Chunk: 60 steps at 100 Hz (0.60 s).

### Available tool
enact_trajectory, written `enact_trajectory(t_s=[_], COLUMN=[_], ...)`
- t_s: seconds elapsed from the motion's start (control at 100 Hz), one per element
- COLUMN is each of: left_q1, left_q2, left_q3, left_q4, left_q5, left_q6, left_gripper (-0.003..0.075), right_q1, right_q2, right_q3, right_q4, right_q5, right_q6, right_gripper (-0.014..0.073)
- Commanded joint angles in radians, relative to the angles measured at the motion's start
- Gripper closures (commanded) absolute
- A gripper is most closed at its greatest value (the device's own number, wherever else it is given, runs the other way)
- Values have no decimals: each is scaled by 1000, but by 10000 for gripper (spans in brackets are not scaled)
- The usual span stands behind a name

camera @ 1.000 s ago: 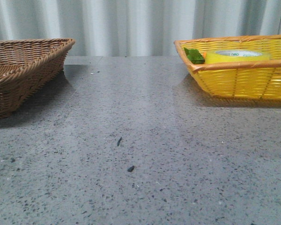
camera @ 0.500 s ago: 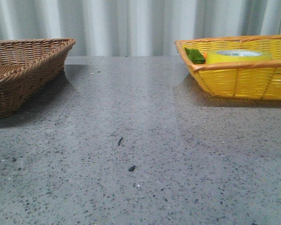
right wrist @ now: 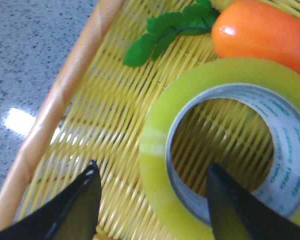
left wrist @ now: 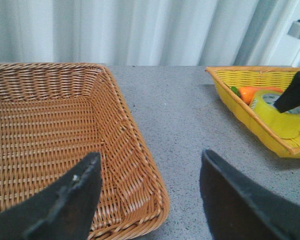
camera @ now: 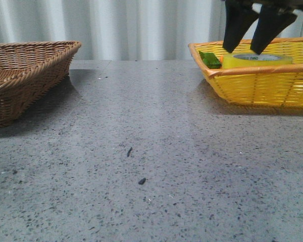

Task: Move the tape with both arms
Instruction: 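Move the right gripper over the yellow tape roll in the yellow basket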

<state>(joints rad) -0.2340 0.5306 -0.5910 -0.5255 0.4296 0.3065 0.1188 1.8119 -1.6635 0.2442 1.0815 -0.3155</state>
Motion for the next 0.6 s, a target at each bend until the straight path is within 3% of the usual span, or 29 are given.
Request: enact_trajectory(t_s=[0.0, 0.17, 0.24, 0.37, 0.59], left_q1=[-11, -11, -11, -11, -11], left_q2=[11, 11, 11, 11, 11], left_q3=[-38, -38, -38, -38, -38], left_q4=[-18, -18, -18, -18, -24], left_q5=[-64, -64, -64, -67, -72], left_q6=[3, 3, 3, 3, 3], left_gripper=[321, 321, 321, 321, 321], right_q1=[0, 0, 0, 0, 13], right_q2=[-21, 21, 22, 18, -58], right_q3=[-39, -39, -39, -39, -89], right_q4=[-1, -37, -38, -39, -41], right_q5=[-50, -46, -46, -40, -30], right_q6=[-7, -7, -7, -5, -5], right_gripper=[204, 235, 346, 660, 644])
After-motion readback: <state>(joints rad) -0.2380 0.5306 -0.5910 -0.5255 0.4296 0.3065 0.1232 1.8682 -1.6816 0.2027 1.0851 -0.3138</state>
